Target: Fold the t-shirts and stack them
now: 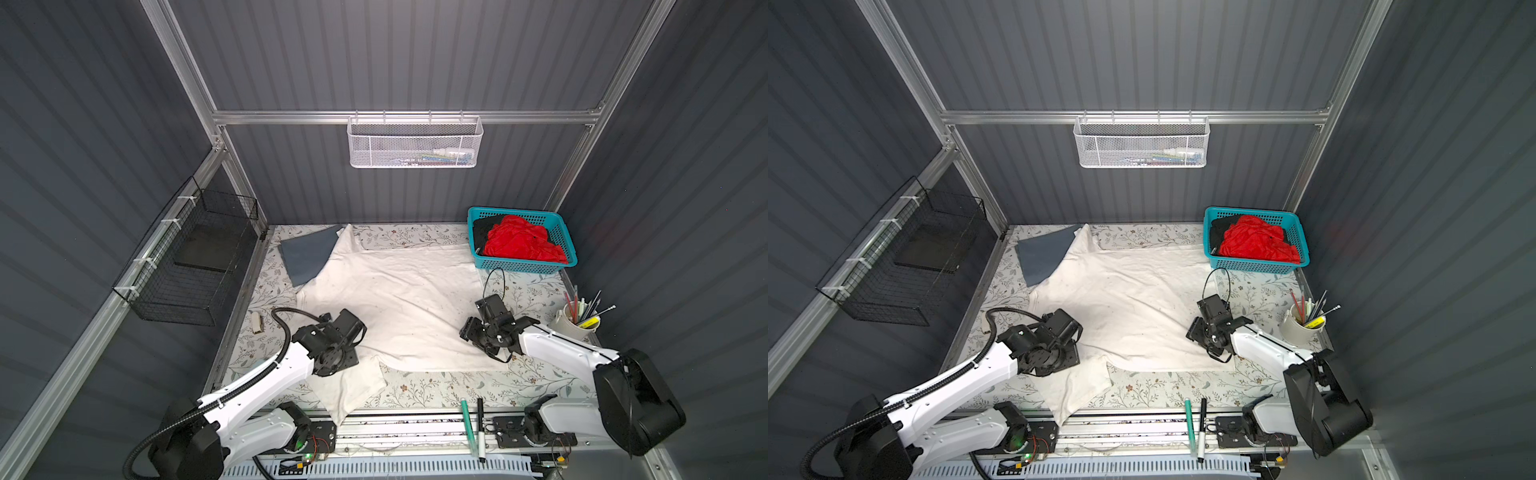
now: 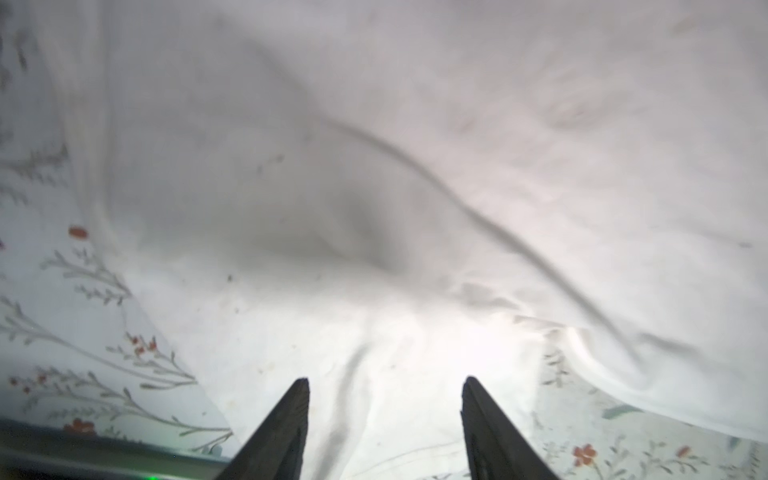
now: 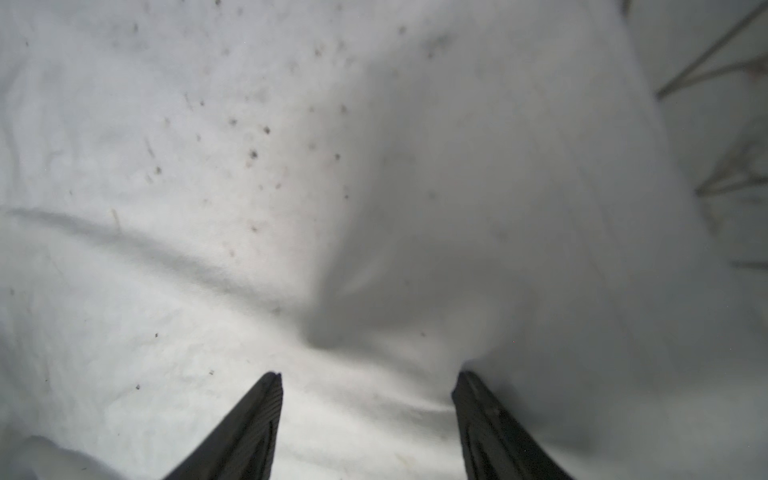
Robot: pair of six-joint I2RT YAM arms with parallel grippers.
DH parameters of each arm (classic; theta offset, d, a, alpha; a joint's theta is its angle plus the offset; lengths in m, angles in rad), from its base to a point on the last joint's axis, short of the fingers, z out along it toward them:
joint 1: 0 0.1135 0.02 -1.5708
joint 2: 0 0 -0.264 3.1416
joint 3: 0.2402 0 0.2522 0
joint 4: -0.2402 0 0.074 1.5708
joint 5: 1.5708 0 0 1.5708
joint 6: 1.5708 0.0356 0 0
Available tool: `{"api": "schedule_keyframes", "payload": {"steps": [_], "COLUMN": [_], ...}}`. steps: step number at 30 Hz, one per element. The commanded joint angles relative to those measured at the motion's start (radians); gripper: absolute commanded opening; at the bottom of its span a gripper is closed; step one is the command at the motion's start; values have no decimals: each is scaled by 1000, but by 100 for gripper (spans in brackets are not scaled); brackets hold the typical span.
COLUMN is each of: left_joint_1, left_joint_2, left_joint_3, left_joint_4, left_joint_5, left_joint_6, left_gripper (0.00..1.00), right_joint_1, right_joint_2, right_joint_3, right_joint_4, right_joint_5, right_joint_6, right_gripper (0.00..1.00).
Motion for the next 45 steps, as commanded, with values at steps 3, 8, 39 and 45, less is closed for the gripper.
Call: {"api": "schedule_keyframes", "payload": {"steps": [3, 8, 39, 45], "left_joint_1": [-3, -3, 100, 357], "left_joint_2": [112, 196, 109, 362], "left_joint_3": [-3, -80, 308, 526], "left_joint_4": [210, 215, -131, 173], "left_joint_5": [169, 235, -97, 101], "left_joint_6": [222, 154, 232, 510], "left_gripper": [60, 58, 63, 62], "right_joint_1": [83, 116, 38, 41], "right_joint_2": [-35, -101, 62, -30], "right_joint_3": [4, 147, 21, 130], "right_joint_4": [-424, -641, -289, -391], "right_joint_5": [127, 252, 104, 205], "right_joint_6": [95, 86, 48, -53], "right_gripper": [70, 75, 76, 81]}}
